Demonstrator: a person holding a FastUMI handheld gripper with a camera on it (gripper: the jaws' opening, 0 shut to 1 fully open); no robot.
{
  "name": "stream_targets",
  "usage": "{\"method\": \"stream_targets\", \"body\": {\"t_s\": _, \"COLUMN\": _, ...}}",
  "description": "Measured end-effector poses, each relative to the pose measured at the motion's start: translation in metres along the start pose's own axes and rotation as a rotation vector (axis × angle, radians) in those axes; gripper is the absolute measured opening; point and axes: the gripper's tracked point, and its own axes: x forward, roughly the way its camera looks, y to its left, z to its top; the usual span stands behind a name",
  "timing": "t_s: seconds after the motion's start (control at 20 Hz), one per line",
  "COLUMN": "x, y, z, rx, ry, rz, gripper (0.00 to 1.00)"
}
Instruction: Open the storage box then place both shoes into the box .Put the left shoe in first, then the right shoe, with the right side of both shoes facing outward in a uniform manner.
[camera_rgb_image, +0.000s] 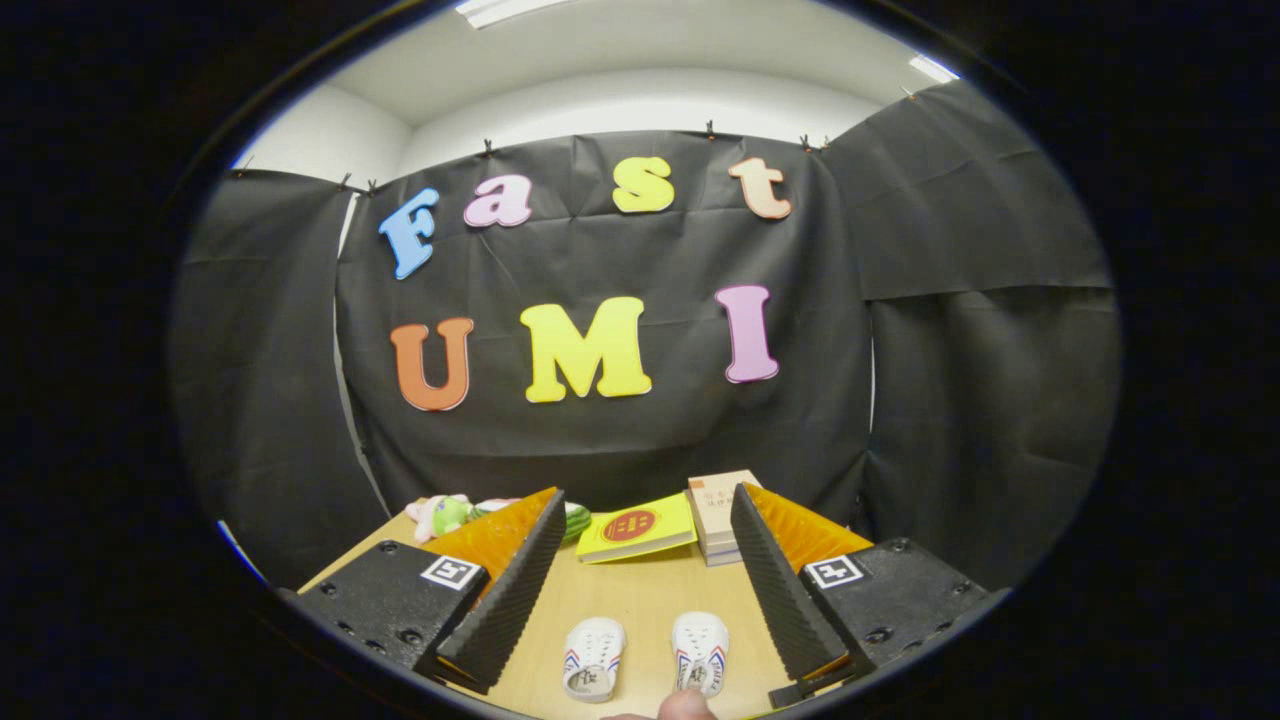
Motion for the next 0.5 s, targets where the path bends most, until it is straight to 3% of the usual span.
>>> {"method": "stream_targets", "body": {"t_s": 0.5, "x": 0.018, "y": 0.069, "z": -0.049, "rx": 0.064, "ry": 0.146, "rz": 0.212, "gripper": 1.0}}
